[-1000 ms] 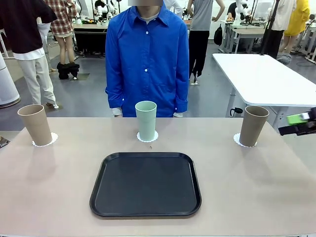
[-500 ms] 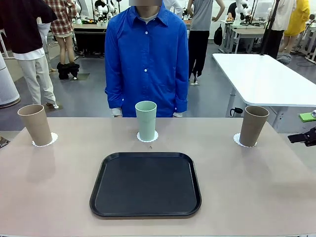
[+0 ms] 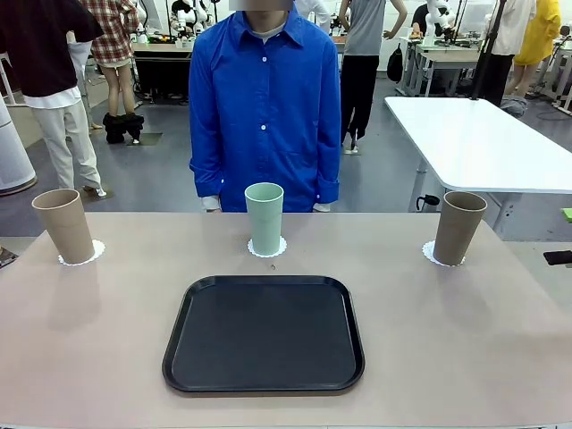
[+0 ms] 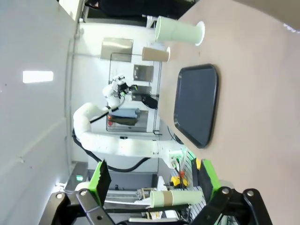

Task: Place coasters on the table and set cups on them.
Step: Take one Reusable plastic cup from the Flat Tray and place it on a coaster set by the human.

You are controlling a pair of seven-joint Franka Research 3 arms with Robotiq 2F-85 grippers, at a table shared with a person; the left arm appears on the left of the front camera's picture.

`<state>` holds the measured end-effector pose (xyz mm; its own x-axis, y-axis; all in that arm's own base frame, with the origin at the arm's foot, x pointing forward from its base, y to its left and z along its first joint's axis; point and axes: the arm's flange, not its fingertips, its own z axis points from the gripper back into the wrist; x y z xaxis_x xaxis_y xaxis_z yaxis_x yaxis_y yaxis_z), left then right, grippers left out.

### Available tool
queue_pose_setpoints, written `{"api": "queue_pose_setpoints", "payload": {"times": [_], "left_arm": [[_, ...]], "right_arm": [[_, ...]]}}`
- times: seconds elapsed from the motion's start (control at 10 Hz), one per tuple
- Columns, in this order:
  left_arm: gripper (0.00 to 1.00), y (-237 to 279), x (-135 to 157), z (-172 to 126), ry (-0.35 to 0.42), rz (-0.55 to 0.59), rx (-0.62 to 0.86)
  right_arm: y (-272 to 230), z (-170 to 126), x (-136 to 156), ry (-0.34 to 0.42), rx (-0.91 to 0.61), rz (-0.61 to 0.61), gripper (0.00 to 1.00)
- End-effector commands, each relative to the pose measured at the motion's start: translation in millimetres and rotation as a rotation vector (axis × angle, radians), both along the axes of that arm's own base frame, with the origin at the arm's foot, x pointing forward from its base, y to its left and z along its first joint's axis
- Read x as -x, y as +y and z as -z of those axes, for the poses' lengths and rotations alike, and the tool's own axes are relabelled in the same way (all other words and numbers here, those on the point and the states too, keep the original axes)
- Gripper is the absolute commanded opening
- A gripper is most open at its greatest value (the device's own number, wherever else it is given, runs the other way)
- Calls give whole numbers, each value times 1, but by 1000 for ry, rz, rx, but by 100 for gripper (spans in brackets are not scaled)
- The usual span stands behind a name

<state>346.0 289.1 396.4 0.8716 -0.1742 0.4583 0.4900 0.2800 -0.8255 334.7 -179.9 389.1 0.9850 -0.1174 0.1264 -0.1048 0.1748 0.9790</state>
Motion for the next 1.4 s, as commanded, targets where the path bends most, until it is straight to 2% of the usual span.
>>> {"api": "queue_pose_setpoints", "payload": {"times": [0.0,0.1,1.3], "left_arm": [[100,0,0,-2,0,-2,-4],[100,0,0,-2,0,-2,-4],[100,0,0,-2,0,-2,-4]], "right_arm": [[-1,5,-1,-41,-67,49,100],[0,0,0,0,0,0,100],[0,0,0,0,0,0,100]]}}
